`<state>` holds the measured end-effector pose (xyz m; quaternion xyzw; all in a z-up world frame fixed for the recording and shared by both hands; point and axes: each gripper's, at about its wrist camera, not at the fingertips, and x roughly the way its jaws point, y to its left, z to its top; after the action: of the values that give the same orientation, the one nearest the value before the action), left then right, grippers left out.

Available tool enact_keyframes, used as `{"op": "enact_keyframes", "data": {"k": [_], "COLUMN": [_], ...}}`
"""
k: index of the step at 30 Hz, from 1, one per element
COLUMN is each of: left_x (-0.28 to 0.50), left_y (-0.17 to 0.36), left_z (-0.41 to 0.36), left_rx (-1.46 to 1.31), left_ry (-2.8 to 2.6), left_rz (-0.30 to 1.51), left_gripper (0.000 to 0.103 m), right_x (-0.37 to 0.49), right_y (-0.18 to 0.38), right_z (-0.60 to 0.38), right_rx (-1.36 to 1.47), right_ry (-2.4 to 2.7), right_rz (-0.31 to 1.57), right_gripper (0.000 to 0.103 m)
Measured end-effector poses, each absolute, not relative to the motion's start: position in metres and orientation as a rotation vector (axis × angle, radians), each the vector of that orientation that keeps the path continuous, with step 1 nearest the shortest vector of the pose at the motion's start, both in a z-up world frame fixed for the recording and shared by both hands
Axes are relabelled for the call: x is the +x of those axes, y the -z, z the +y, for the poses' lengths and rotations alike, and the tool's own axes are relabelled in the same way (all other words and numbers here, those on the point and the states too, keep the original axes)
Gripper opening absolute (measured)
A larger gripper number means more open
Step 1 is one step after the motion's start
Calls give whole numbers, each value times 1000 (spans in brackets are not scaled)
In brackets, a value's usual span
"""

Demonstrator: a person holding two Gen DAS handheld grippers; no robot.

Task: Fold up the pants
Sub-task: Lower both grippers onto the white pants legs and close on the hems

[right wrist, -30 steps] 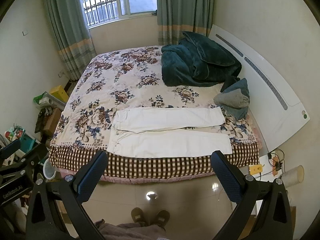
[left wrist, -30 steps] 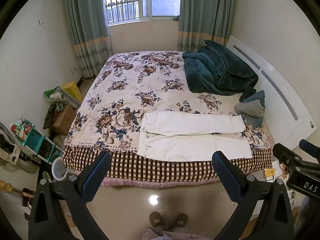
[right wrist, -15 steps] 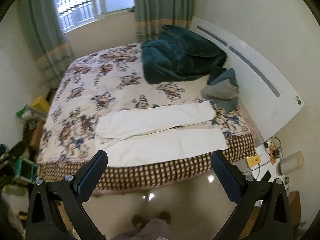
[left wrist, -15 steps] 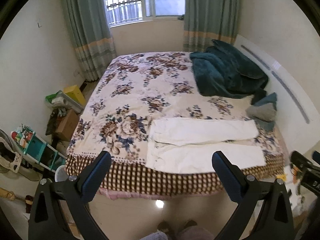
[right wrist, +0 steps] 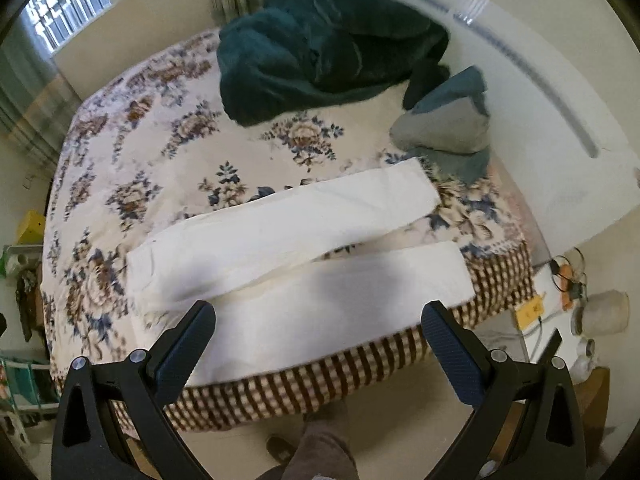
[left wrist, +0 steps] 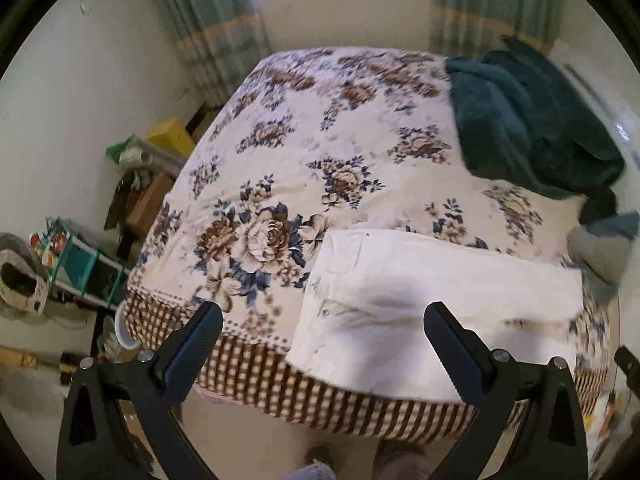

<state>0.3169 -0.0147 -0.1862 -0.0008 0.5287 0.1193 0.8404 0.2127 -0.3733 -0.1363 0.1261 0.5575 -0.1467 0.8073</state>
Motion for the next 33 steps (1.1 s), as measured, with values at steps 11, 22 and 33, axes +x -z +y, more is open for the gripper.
{"op": "enact_keyframes", "data": {"k": [11, 22, 33], "left_x": [468, 571, 631], "left_y": [324, 525, 609], "left_z": [-50, -56, -34], "left_rx": [-96, -435, -681], "left_ry": [-380, -448, -624], "left_rz": [1320, 1670, 1754], "left_gripper": [103, 103, 103], "right_x": [450, 532, 572], "right_y": [315, 511, 613], "right_z": [-486, -568, -589], "right_rx": [310, 604, 662], "right_ry": [377, 633, 761], "right_rz": [1358, 1515, 1583], "right_gripper": [103, 103, 103]}}
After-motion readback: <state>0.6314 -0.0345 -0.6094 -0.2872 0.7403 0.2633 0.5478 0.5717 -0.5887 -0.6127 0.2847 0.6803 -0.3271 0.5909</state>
